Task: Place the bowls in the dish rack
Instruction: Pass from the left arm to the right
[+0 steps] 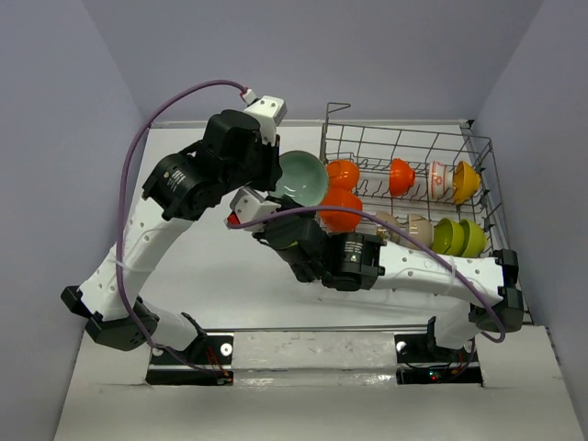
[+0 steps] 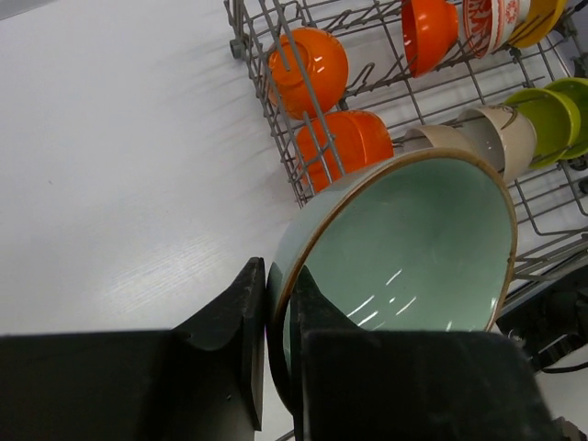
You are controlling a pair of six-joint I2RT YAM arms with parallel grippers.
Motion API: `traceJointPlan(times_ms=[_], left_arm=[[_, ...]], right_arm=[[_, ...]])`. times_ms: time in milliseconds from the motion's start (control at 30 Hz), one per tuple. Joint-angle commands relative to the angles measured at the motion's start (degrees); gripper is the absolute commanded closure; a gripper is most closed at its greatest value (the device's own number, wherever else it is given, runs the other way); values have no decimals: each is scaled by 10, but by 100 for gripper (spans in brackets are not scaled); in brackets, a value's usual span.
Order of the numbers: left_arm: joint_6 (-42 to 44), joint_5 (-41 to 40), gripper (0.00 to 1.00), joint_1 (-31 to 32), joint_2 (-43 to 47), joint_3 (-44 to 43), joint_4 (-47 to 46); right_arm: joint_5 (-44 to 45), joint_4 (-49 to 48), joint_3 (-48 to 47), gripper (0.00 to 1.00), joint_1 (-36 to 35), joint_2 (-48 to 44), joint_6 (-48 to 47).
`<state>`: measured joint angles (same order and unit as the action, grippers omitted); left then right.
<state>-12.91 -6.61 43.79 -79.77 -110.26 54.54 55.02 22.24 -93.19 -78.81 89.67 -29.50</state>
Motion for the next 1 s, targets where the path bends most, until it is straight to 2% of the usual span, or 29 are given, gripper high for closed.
traceJointPlan(times_ms=[0,100,300,367,467,533,600,700,967], left_arm=[[-12,-3,100,3,27,-19,-51],[-12,-4,100,4,26,-20,-51],[-12,-6,97,5,25,-23,-55],[-13,-7,90,5,25,-25,-59],[-12,-7,64,5,25,-28,-64],[-14,-4,51,5,26,-28,-71],[-15,-6,42,5,25,-28,-79],[-17,-2,36,5,22,-32,-87],[-26,-17,27,6,-2,-50,-114]], right_arm=[[21,-28,8,84,-4,-15,-2],[23,-31,10,99,-4,-20,-4],[18,-33,8,99,-4,-30,5],[16,-33,7,99,-4,-34,8],[17,-33,6,99,-4,-41,10],[15,-33,6,99,-4,-49,13],[15,-33,8,99,-4,-56,15],[15,-34,13,99,-4,-71,19],[27,-38,38,99,-4,-113,33]])
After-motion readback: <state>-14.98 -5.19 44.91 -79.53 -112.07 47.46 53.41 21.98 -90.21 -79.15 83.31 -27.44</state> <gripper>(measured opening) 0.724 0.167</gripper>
